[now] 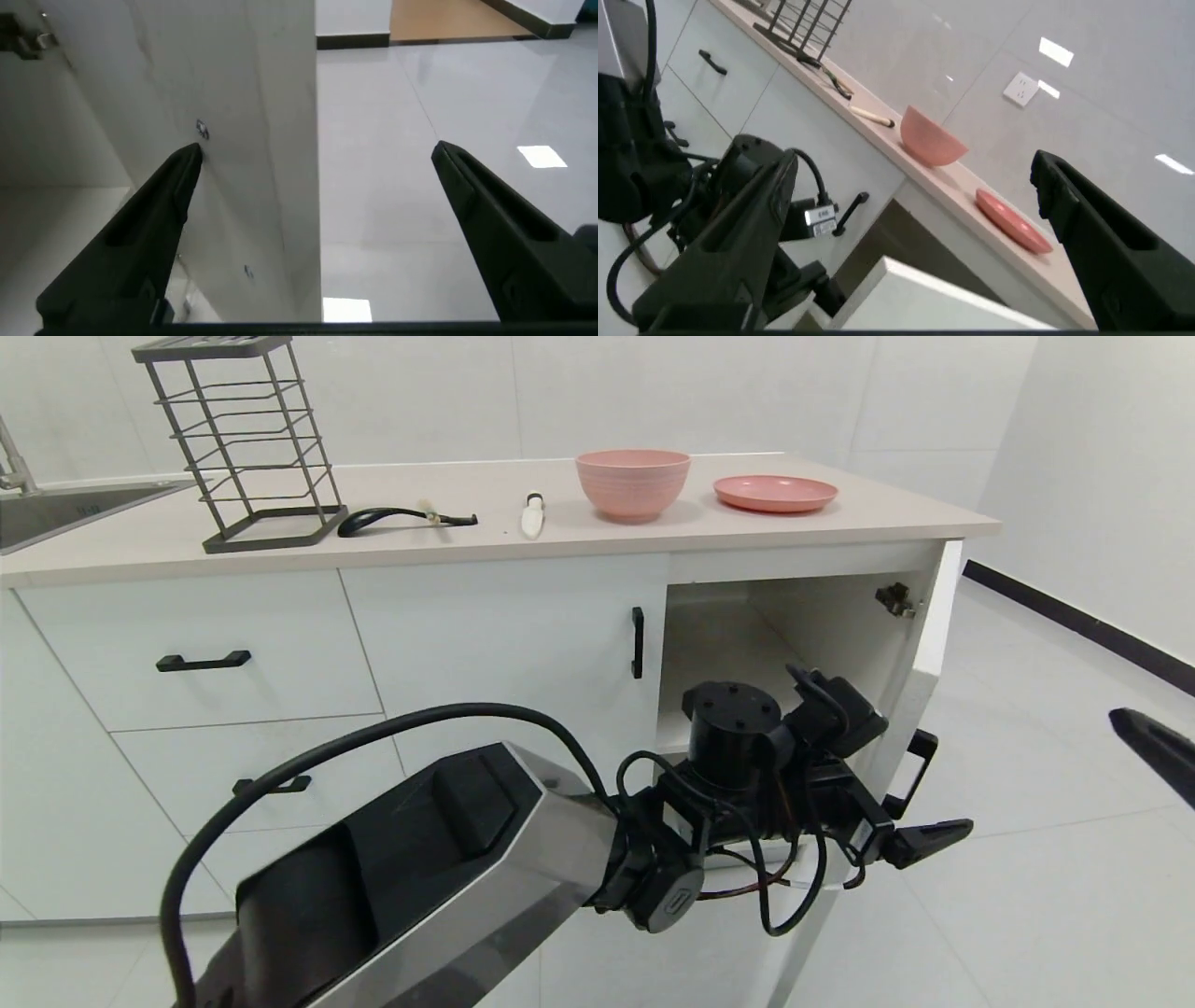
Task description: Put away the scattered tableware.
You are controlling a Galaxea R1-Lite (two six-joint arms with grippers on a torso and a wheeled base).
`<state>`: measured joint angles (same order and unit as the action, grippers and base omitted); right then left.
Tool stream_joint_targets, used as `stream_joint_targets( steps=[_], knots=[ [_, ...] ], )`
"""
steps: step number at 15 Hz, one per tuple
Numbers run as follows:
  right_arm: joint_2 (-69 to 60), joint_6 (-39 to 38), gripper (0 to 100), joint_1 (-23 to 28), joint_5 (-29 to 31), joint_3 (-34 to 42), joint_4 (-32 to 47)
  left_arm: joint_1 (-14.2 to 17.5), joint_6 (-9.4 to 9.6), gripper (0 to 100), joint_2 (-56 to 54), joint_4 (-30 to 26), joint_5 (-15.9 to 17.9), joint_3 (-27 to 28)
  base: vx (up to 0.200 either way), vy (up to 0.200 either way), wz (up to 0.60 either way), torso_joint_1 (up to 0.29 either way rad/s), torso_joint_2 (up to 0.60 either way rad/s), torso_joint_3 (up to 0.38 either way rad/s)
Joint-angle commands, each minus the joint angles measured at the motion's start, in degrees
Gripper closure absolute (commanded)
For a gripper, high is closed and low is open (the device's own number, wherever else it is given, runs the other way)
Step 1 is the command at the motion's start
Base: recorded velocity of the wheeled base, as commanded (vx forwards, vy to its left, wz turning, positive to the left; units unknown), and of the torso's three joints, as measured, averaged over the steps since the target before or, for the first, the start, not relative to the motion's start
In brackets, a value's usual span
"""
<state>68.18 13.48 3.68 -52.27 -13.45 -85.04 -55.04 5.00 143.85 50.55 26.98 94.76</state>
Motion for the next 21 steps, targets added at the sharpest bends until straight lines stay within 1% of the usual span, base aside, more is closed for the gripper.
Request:
stream_joint_targets(
  steps=[1,3,5,6,8,9,10,11,12,13,14,15,17,19,21],
  knots=[
    [-2.2,0.0,0,-0.1,0.0,-0.8,0.0,-2.8,-0.16,0,3.0,0.1,-0.5,4.5,0.0,0.0,0.0,0.0,0.0,0.0],
    [-4.4,-0.1,0,0.0,0.0,-3.0,0.0,-6.3,-0.16,0,7.3,-0.6,-0.5,12.3,0.0,0.0,0.0,0.0,0.0,0.0],
    [-5.9,-0.1,0,0.0,0.0,-3.6,0.0,-9.4,-0.52,0,10.9,0.1,-0.5,16.4,0.0,0.0,0.0,0.0,0.0,0.0],
    [-6.5,-0.1,0,0.1,0.1,-3.8,0.1,-9.8,-0.69,0,11.4,0.3,-0.5,16.5,0.0,0.0,0.0,0.0,0.0,0.0],
    [-7.2,0.0,0,0.1,0.1,-2.9,0.3,-8.4,-0.69,0,11.0,0.4,-0.6,16.7,0.0,0.0,0.0,0.0,0.0,0.0],
    [-7.3,0.0,0,0.1,0.1,-1.8,0.2,-5.2,-0.69,0,9.0,1.6,-1.0,16.4,0.0,0.0,0.0,0.0,0.0,0.0],
    [-7.4,0.1,0,0.0,0.0,-0.8,0.2,-3.4,-0.69,0,7.7,3.0,-1.0,16.2,0.0,0.0,0.0,0.0,0.0,0.0],
    [-7.4,0.2,0,-0.1,-0.1,0.2,0.2,-0.9,-0.87,0,5.7,4.7,-1.0,15.9,0.0,0.0,0.0,0.0,0.0,0.0],
    [-7.8,0.2,0,-0.3,-0.3,1.4,0.2,1.3,-1.39,0,2.3,6.0,-1.1,13.2,0.0,0.0,0.0,0.0,0.0,0.0],
    [-8.4,0.2,0,-0.7,-0.3,3.3,0.3,3.4,-2.01,0,-1.7,7.3,-1.1,9.0,0.0,0.0,0.0,0.0,0.0,0.0],
    [-8.7,0.2,0,-0.8,-0.4,5.6,0.3,5.7,-2.98,0,-7.1,8.8,-1.0,2.5,0.0,0.0,0.0,0.0,0.0,0.0],
    [-9.4,0.3,0,-0.8,-0.4,6.9,0.3,7.8,-3.33,0,-11.4,10.2,-1.0,-3.2,0.0,0.0,0.0,0.0,0.0,0.0],
    [-11.5,0.4,0,-0.9,-0.8,8.3,0.4,14.3,-3.42,0,-23.0,14.4,-0.9,-19.3,0.0,0.0,0.0,0.0,0.0,0.0],
    [-14.0,0.6,0,-0.9,-3.0,10.5,1.0,21.6,-3.42,0,-35.3,18.9,-0.1,-35.5,0.0,0.0,0.0,0.0,0.0,0.0],
    [-16.7,0.7,0,-1.6,-3.2,12.9,2.4,27.8,-3.42,0,-46.9,20.5,0.4,-49.2,0.0,0.0,0.0,0.0,0.0,0.0]
  ],
)
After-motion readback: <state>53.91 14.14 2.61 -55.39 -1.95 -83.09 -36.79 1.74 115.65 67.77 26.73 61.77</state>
